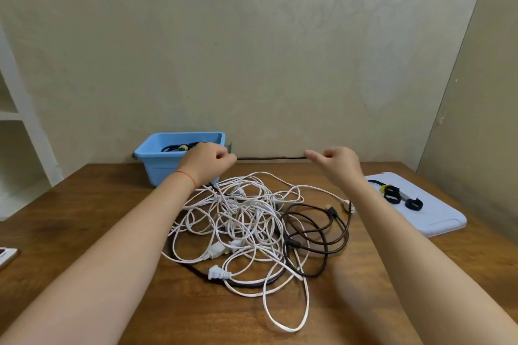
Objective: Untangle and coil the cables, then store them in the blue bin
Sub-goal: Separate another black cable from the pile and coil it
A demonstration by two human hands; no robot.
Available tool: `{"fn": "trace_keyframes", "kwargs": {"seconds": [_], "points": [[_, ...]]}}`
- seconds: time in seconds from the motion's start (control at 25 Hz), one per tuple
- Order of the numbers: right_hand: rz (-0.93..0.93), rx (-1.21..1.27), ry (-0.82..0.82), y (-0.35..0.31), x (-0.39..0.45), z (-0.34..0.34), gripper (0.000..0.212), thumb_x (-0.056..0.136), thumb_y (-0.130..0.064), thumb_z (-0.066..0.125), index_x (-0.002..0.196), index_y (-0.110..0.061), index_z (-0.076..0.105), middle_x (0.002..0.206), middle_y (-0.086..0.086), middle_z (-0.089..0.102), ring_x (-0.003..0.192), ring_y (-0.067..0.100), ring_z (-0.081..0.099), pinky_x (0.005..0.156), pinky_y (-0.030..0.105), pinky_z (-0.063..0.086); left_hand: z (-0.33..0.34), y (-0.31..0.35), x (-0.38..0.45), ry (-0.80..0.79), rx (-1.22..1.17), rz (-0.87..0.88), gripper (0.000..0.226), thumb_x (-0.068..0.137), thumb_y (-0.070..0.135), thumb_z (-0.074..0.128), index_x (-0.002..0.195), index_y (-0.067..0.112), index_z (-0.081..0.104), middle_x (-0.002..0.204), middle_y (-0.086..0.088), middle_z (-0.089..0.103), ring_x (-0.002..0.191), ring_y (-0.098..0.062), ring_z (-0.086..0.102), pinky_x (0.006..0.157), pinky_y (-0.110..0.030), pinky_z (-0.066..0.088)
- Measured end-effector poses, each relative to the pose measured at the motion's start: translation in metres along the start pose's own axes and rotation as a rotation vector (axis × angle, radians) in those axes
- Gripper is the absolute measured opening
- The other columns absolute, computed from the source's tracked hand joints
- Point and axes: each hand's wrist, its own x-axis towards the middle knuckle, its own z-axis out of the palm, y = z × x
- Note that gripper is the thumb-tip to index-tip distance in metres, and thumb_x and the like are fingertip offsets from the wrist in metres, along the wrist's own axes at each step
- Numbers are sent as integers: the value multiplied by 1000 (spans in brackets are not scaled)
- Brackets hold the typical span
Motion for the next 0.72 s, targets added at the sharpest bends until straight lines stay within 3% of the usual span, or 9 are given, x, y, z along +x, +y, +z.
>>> {"fn": "trace_keyframes", "kwargs": {"seconds": [0.04, 0.12, 0.2, 0.28, 0.32, 0.36, 0.44, 0.56, 0.72], "points": [[-9, -65, 93, 5, 3, 1, 61, 87, -63, 59, 57, -11, 50, 52, 1, 45, 63, 25, 47, 67, 35, 33, -5, -1, 3, 36, -3, -12, 41, 92, 30, 53, 56, 17, 38, 57, -4, 41, 59, -22, 41, 56, -32, 28], [-59, -259, 193, 10, 6, 5, 56, 91, -61, 55, 63, -13, 59, 64, 3, 55, 77, 29, 54, 76, 37, 33, -7, 1, 5, 55, 15, -24, 35, 94, 25, 47, 60, 15, 41, 61, -6, 46, 63, -26, 44, 56, -33, 27], [-190, -425, 147, 3, 0, 18, 45, 90, -57, 53, 100, -16, 70, 99, 4, 63, 107, 31, 56, 91, 39, 36, 2, 18, 3, 18, 83, 33, 29, 96, 25, 43, 71, 13, 51, 68, -8, 55, 71, -30, 53, 58, -33, 32], [-406, -443, -17, -22, -10, 35, 60, 85, -50, 61, 134, -16, 51, 128, 3, 55, 127, 26, 47, 112, 45, 27, 14, 47, 1, -29, 118, 137, 23, 96, 28, 43, 80, 16, 56, 76, -4, 60, 78, -28, 56, 62, -34, 37], [-491, -360, -99, -35, -14, 43, 64, 84, -41, 66, 137, -12, 45, 130, 5, 56, 125, 26, 49, 111, 44, 30, 19, 61, 0, -46, 99, 179, 21, 95, 28, 44, 82, 19, 58, 79, -1, 62, 79, -26, 57, 64, -35, 39], [-523, -215, -158, -45, -20, 51, 58, 83, -30, 69, 130, -9, 43, 123, 8, 61, 115, 28, 56, 99, 40, 40, 23, 70, -1, -64, 62, 202, 21, 95, 29, 45, 83, 20, 60, 81, 1, 64, 80, -24, 57, 65, -35, 41], [-465, -47, -150, -52, -28, 60, 30, 85, -17, 64, 105, -11, 42, 94, 12, 67, 85, 35, 62, 64, 37, 42, 28, 72, 0, -70, -7, 186, 24, 94, 30, 46, 81, 17, 61, 79, 0, 64, 79, -23, 56, 67, -37, 44], [-334, -417, 59, -39, -26, 52, 20, 94, -32, 55, 84, -17, 47, 73, 5, 60, 66, 32, 49, 55, 33, 34, 30, 46, -3, -101, -74, 123, 37, 88, 38, 44, 62, 13, 46, 62, -3, 51, 66, -24, 48, 60, -37, 37], [-197, -662, 216, -1, -10, 32, 58, 106, -47, 27, 81, -13, 67, 67, 8, 62, 60, 29, 55, 52, 28, 35, 20, 9, -4, -55, -101, 17, 35, 84, 35, 42, 57, 13, 44, 63, -14, 47, 63, -22, 43, 60, -35, 32]]}}
